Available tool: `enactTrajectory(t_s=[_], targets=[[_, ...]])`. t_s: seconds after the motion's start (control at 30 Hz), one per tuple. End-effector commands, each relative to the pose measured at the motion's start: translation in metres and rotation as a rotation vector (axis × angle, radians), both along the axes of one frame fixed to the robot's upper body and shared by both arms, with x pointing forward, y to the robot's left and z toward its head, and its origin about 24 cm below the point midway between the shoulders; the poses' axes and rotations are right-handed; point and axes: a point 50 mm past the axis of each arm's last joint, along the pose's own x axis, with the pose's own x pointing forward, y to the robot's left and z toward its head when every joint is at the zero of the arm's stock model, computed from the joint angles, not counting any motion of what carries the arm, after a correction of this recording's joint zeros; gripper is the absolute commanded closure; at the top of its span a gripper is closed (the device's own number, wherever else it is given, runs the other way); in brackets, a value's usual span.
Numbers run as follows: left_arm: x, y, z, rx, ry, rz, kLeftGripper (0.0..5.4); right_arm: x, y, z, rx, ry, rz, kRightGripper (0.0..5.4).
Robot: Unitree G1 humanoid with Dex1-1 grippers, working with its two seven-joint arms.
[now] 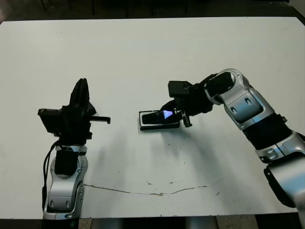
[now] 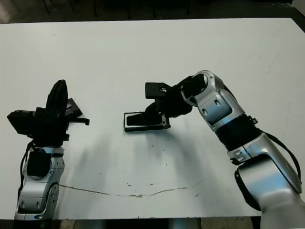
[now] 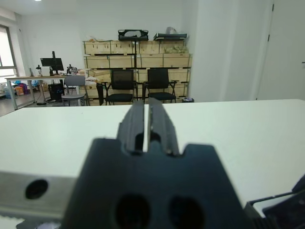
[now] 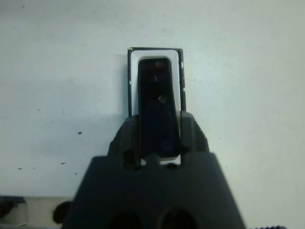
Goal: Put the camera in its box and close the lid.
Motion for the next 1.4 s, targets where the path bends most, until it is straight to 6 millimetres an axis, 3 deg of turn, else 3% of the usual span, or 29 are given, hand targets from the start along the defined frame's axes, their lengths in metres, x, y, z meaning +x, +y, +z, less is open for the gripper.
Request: enactTrajectory(t_s=[0.03, 0.1, 0.53, 0.77, 0.9, 1.0, 1.13, 1.23, 1.4], targets=[[-0.002, 0.003, -0.007, 0.009, 0.028, 0.009, 5.40, -0.006, 0.006, -0.014, -0.001, 0.058, 0.007, 4.69], [-0.002, 0.003, -0.007, 0.007, 0.030, 0.010, 5.40, -0.005, 0.003, -0.010, 0.019, 0.054, -0.009, 4.69], [-0.005, 0.005, -0.007, 0.016, 0.033, 0.011, 5.40, 0.005, -0.006, 0.031, 0.190, -0.037, 0.081, 2.40], [-0.006, 0.005, -0.005, 0.023, 0.025, 0.009, 5.40, 0.004, -0.009, 0.044, 0.214, -0.055, 0.085, 1.22], [-0.008, 0.004, -0.006, 0.019, 0.034, 0.007, 5.40, 0.002, -0.014, 0.049, 0.255, -0.076, 0.054, 0.50], [-0.010, 0.004, -0.007, 0.015, 0.033, 0.004, 5.40, 0.000, -0.022, 0.051, 0.381, -0.105, -0.051, 0.01], [-0.012, 0.005, -0.009, 0.022, 0.039, 0.013, 5.40, -0.011, -0.033, 0.048, 0.572, -0.199, -0.322, 0.01], [-0.013, 0.006, -0.010, 0.012, 0.041, 0.013, 5.40, -0.024, -0.035, 0.037, 0.632, -0.350, -0.501, 0.30], [-0.016, 0.006, -0.011, 0.012, 0.045, 0.014, 5.40, -0.045, -0.033, 0.014, 0.592, -0.557, -0.498, 1.19]])
